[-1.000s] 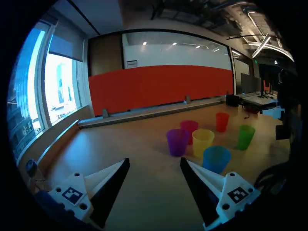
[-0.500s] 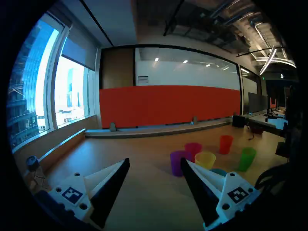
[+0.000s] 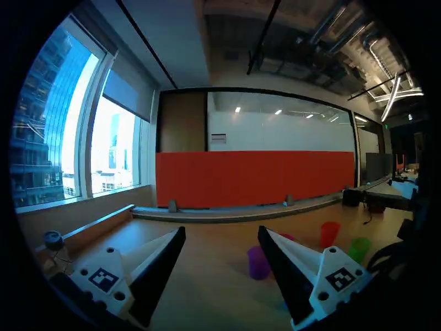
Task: Pour water
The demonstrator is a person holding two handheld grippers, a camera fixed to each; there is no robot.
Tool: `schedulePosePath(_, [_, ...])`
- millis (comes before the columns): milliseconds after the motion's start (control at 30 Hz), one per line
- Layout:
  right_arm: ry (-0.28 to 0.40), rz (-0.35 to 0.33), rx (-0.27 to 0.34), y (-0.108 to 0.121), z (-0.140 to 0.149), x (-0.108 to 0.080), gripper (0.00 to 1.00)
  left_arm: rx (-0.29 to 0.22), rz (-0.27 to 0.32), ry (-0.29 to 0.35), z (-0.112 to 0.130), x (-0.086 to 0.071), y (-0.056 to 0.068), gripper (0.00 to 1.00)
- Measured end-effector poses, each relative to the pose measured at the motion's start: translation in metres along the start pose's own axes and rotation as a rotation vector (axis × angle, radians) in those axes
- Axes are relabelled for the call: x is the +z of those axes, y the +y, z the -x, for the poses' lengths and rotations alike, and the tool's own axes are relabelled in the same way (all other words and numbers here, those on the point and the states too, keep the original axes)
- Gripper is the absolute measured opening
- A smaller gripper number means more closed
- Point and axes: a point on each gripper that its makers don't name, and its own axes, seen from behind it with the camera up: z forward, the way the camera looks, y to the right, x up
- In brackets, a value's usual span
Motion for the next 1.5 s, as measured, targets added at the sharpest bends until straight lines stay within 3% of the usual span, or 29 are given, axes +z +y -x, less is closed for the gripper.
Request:
schedulePosePath(467, [0.052,0.026,0.015,-0.002,-0.007,0.0,0.99,-0.022,-0.018,0.083,0.003,-0.001,0.001,0.98])
schedulePosePath(1133, [-0.016,0.055,0.018,0.007,0.017,-0.001,0.99,-0.036,-0.044,0.039,0.05,0.008,-0.002,0.98])
schedulePosePath(1500, [-0.022,0.068,0.006,0.013,0.016,0.0,0.99,-0.031,-0.05,0.021,0.064,0.015,-0.006,0.98])
